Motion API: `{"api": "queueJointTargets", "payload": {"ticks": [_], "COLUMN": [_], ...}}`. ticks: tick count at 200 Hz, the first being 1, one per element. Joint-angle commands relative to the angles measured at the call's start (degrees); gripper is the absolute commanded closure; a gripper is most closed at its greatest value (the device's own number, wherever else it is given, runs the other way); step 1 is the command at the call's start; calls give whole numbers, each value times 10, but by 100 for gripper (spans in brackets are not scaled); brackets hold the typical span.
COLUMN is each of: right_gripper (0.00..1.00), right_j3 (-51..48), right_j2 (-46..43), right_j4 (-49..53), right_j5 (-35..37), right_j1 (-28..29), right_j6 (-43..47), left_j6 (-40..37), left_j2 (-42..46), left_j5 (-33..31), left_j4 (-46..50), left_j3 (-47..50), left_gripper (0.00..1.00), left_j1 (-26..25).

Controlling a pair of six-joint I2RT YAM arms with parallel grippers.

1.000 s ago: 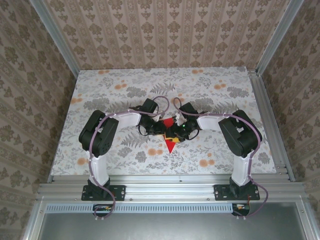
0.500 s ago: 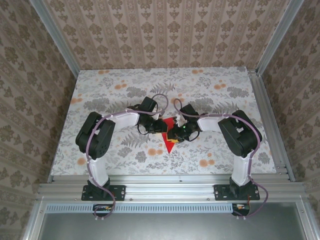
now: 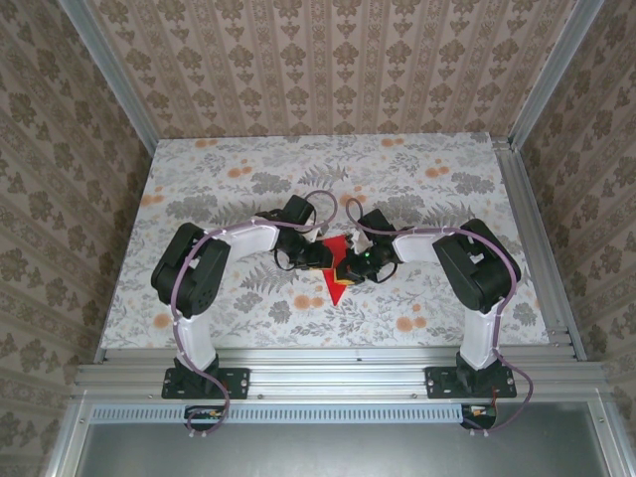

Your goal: Fold a paper plane with a square sheet of paper (pick it up from the middle)

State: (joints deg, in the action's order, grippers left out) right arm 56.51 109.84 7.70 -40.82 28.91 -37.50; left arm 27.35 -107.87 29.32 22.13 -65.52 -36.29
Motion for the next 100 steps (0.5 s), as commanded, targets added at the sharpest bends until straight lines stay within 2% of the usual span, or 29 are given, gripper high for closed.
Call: {"api": "queueJointTargets", "payload": {"ticks": [1,44,100], "right_gripper": [98,98,99], "right_j3": [-10,-10,-9], "right_j2": [1,1,0], "right_j4": [7,7,9], "right_j5": [4,4,2], "right_j1": [3,2,2], "right_j6": [2,3,5], "left_j6": [-17,-15,-19], "left_j2": [4,-1,-12], "left_j5": [-6,8,16], "left_j4": [21,15,20], "left_j3": [-1,7,3], "left_gripper": [72,73,78], "left_j1": [-2,-5,-9]}}
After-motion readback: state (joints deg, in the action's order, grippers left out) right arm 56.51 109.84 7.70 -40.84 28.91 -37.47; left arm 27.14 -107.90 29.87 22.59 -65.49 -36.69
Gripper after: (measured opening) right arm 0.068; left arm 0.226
